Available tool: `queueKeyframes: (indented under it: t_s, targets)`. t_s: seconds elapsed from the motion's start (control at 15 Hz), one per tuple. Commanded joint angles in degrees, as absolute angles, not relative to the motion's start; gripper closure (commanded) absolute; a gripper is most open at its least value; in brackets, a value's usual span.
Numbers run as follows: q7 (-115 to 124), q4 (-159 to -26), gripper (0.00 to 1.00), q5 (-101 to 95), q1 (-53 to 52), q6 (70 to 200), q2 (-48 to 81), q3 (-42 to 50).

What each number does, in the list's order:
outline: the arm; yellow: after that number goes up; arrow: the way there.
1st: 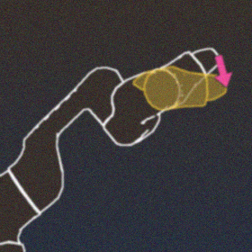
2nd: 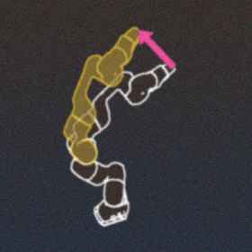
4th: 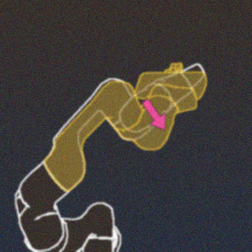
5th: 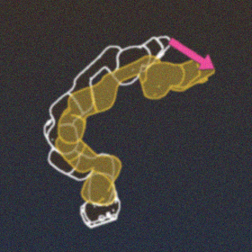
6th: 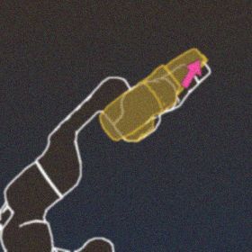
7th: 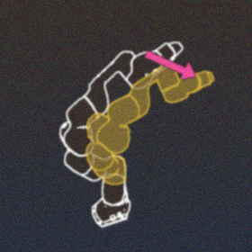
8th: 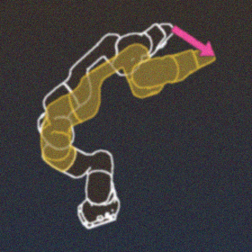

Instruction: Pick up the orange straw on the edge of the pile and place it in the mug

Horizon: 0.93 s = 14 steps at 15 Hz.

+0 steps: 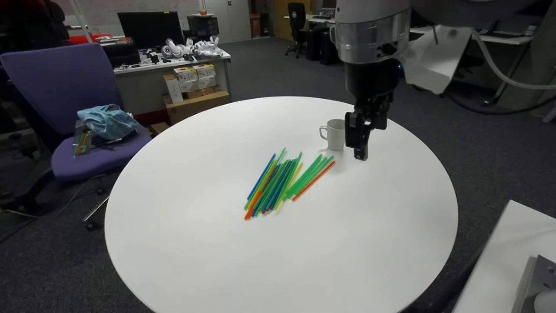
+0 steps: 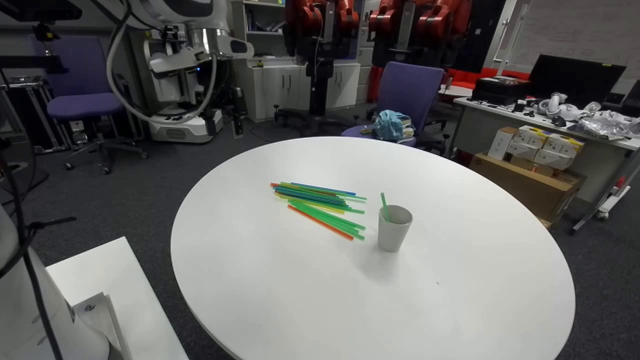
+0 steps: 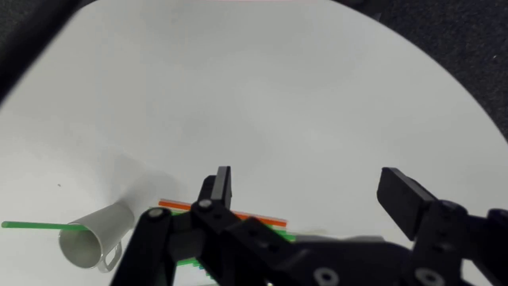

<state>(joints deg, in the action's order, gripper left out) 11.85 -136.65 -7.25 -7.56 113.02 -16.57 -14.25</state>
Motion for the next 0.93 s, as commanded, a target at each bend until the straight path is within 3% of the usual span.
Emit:
queueKeyframes:
  t_s: [0.0, 0.87]
  targets:
    - [12.48, -131.61, 0.0, -10.13, -4.94, 116.15, -9.74, -10.89]
    - [52.22, -124.19, 0.0, -9.44, -4.85, 128.32, 4.55, -5.51]
